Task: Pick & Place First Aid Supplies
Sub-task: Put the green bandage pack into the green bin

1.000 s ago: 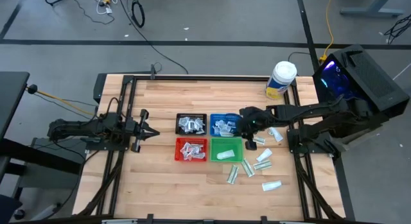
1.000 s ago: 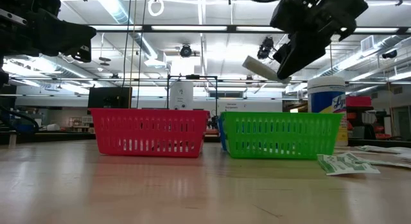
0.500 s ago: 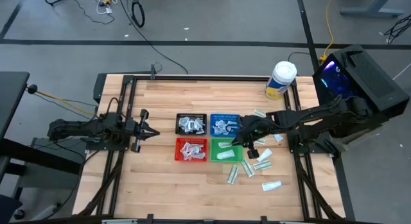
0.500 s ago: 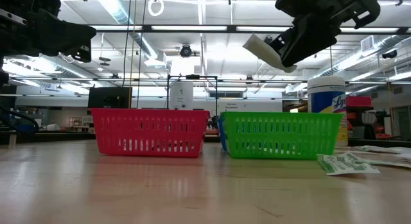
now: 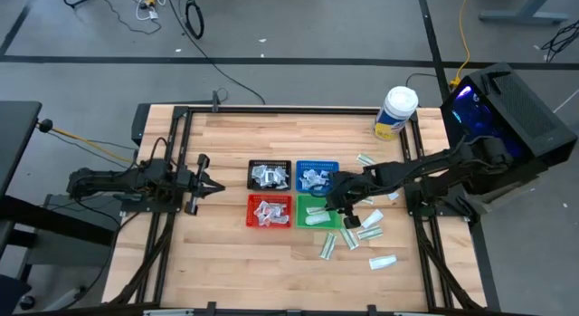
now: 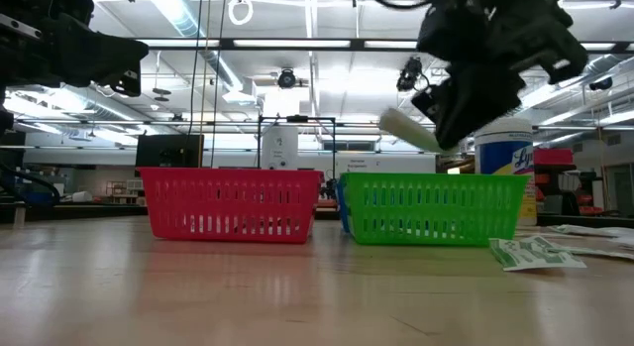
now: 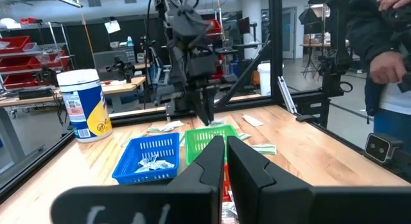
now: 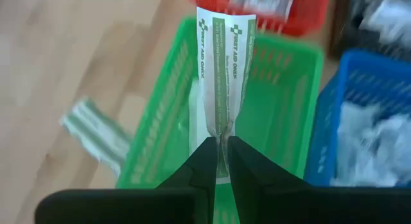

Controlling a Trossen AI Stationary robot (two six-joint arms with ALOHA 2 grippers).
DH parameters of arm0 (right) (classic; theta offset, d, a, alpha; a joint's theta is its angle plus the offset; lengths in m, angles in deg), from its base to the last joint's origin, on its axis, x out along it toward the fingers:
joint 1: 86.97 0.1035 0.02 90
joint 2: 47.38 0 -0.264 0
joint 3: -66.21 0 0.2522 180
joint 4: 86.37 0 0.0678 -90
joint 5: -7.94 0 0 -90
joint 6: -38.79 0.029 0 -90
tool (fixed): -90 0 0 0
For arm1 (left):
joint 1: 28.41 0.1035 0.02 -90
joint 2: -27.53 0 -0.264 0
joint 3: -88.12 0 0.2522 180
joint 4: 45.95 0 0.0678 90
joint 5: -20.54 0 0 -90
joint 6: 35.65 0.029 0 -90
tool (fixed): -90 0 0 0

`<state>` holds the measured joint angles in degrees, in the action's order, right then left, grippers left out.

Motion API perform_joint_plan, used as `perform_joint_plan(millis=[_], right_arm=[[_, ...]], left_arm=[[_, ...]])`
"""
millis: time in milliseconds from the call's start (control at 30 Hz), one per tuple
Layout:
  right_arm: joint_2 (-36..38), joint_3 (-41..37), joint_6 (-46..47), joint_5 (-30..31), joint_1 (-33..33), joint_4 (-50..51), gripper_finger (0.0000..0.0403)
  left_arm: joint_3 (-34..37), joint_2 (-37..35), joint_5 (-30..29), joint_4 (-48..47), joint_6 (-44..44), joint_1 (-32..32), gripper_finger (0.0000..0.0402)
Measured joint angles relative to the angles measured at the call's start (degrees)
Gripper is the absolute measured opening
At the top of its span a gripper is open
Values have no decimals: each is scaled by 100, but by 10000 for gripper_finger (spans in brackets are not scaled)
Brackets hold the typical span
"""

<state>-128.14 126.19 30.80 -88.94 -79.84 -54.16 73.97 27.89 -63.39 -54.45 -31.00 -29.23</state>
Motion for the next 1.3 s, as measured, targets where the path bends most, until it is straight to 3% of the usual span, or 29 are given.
perform_joint_plan(millis=[533, 1000, 1300], right_arm=[[-122, -238, 0, -19, 0, -283, 48], [-118, -240, 302, -63, -2, -269, 221], [295, -247, 312, 304, -7, -294, 256]], left_arm=[[-1, 0, 0, 4, 0, 0, 25], [-1, 0, 1, 4, 0, 1, 25], [-1, 0, 0, 4, 0, 0, 25]])
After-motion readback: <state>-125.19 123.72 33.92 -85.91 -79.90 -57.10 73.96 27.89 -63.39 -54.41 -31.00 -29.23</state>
